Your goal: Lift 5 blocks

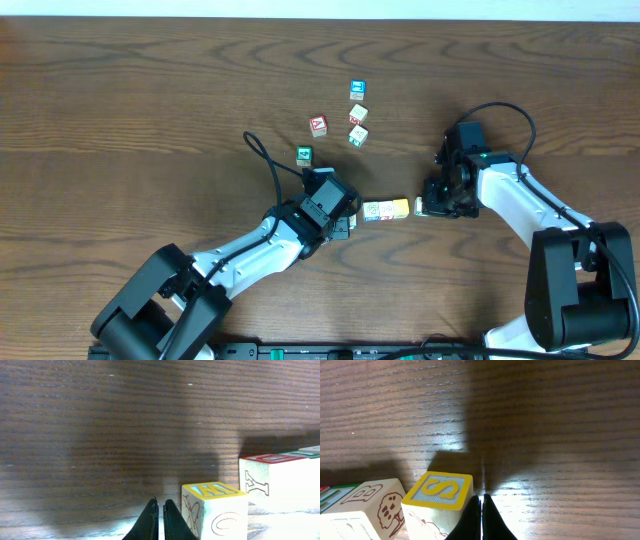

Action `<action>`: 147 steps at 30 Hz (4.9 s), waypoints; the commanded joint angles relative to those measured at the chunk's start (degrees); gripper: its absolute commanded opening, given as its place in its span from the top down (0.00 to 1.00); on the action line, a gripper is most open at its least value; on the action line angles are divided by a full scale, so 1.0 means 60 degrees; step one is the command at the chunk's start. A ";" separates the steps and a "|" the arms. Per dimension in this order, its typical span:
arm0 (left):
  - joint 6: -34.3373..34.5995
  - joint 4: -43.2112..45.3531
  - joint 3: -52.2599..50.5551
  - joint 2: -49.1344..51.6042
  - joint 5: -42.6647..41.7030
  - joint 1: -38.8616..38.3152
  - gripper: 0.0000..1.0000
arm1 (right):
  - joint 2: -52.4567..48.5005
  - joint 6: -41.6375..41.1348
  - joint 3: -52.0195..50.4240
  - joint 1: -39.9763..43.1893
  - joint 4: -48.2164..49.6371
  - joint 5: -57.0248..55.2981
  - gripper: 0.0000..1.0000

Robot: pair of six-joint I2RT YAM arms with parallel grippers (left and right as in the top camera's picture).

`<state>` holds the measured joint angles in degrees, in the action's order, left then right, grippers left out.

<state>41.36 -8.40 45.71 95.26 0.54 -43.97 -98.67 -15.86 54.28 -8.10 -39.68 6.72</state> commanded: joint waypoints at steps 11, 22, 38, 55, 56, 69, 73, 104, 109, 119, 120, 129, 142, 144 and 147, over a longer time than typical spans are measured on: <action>0.0484 0.0353 0.0087 0.0481 -0.0561 0.0047 0.93 | -0.0022 0.1337 -0.0018 -0.0087 0.0015 0.0437 0.99; 0.0634 0.0386 0.0087 0.0539 -0.0747 0.0047 0.93 | -0.0022 0.1377 -0.0018 -0.0087 0.0015 0.0466 0.99; 0.0914 0.0452 0.0087 0.0539 -0.0911 0.0047 0.93 | -0.0022 0.1377 -0.0025 -0.0106 -0.0029 0.0466 0.99; 0.0189 -0.1224 0.0087 0.0535 -0.1953 -0.0484 0.93 | -0.0022 0.1377 -0.0033 -0.0106 -0.0091 0.0466 0.99; 0.0182 -0.1075 0.0087 0.0535 -0.2065 -0.0517 0.93 | -0.0022 0.1377 -0.0033 -0.0106 -0.0091 0.0470 0.99; 0.0186 -0.0652 0.0087 0.0535 -0.2018 -0.0543 0.93 | -0.0022 0.1734 -0.0033 -0.0106 -0.0080 0.1071 0.99; 0.0186 -0.0616 0.0087 0.0535 -0.1876 -0.0543 0.93 | -0.0022 0.1738 -0.0033 -0.0106 -0.0080 0.1075 0.99; 0.0146 -0.0040 0.0087 0.0535 -0.1038 -0.0535 0.93 | -0.0022 0.2051 -0.0033 -0.0106 -0.0047 0.1075 0.99; 0.0146 -0.0033 0.0087 0.0535 -0.0965 -0.0535 0.93 | -0.0022 0.2065 -0.0033 -0.0106 -0.0018 0.1075 0.99; 0.0142 -0.0033 0.0087 0.0535 -0.0900 -0.0535 0.93 | -0.0022 0.2233 -0.0033 -0.0106 0.0011 0.1075 0.99; 0.0146 -0.0033 0.0087 0.0535 -0.0900 -0.0535 0.93 | -0.0022 0.2233 -0.0033 -0.0106 0.0011 0.1075 0.99; 0.0055 0.0131 0.0087 0.0535 -0.0903 -0.0535 0.93 | -0.0022 0.2233 -0.0033 -0.0106 0.0015 0.1075 0.99; 0.0044 0.0393 0.0087 0.0535 -0.0900 -0.0535 0.93 | -0.0022 0.2233 -0.0033 -0.0106 0.0025 0.1071 0.99; 0.0047 0.0470 0.0087 0.0535 -0.0903 -0.0535 0.93 | -0.0022 0.2233 -0.0033 -0.0106 0.0025 0.1075 0.99; 0.0047 0.0535 0.0087 0.0535 -0.0903 -0.0535 0.93 | -0.0022 0.2233 -0.0033 -0.0106 0.0029 0.1071 0.99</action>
<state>42.15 -5.50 47.27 97.73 -5.80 -47.16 -98.67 -3.33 54.28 -8.10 -39.62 12.45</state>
